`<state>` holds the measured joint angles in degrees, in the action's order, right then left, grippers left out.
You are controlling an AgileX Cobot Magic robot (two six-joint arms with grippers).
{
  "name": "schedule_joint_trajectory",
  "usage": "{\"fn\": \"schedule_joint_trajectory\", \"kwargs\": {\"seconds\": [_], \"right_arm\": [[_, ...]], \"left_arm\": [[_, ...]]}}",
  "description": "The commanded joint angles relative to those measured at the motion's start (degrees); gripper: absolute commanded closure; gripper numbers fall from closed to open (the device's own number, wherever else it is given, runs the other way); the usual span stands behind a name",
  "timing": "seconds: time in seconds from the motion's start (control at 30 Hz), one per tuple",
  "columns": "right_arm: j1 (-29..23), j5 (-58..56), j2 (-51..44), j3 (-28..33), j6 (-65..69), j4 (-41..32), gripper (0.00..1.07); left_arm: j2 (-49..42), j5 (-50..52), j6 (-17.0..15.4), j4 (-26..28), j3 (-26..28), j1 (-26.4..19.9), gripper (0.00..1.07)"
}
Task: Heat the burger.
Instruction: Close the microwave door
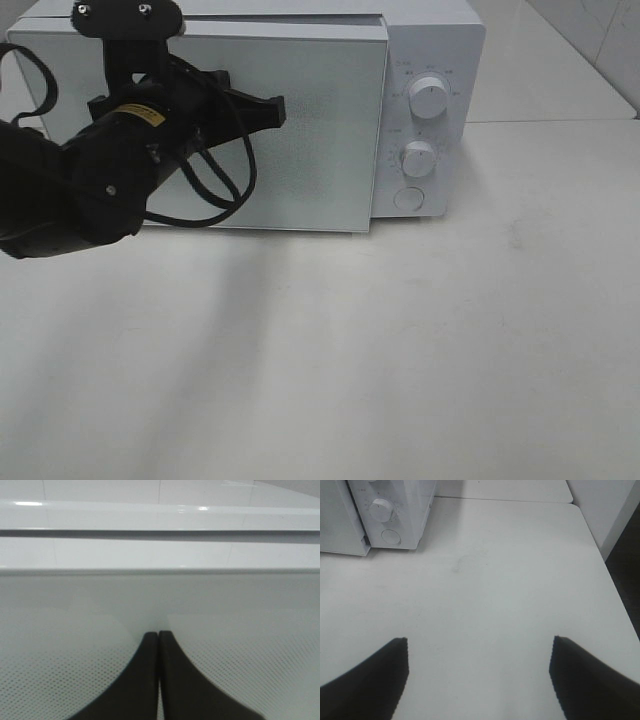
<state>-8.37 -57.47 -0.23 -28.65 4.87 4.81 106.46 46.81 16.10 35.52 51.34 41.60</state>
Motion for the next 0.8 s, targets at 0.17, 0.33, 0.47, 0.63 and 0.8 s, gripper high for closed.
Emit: {"fn": "schedule_joint_trajectory", "kwargs": {"seconds": [0.17,0.33,0.47,0.63,0.8], "right_arm": [[0.3,0.5,-1.8,0.1,-0.6,0.4,0.31],[0.3,0.5,-1.8,0.1,-0.6,0.4,0.31],[0.3,0.5,-1.8,0.1,-0.6,0.4,0.31],[0.3,0.5,-1.8,0.1,-0.6,0.4,0.31],[0.3,0.5,-1.8,0.1,-0.6,0.4,0.31]], "left_arm": [[3.2,-0.4,1.4,1.9,5.7,0.7,1.07],[5.3,-1.0,3.6,3.6,8.9,0.8,1.07],[7.3,-1.4,6.1,5.3,12.2,0.8,1.07],[8.3,-4.2,6.8,5.2,14.8,0.8,1.07],[7.6,-6.7,7.8,5.1,14.3,1.5,1.07]]}}
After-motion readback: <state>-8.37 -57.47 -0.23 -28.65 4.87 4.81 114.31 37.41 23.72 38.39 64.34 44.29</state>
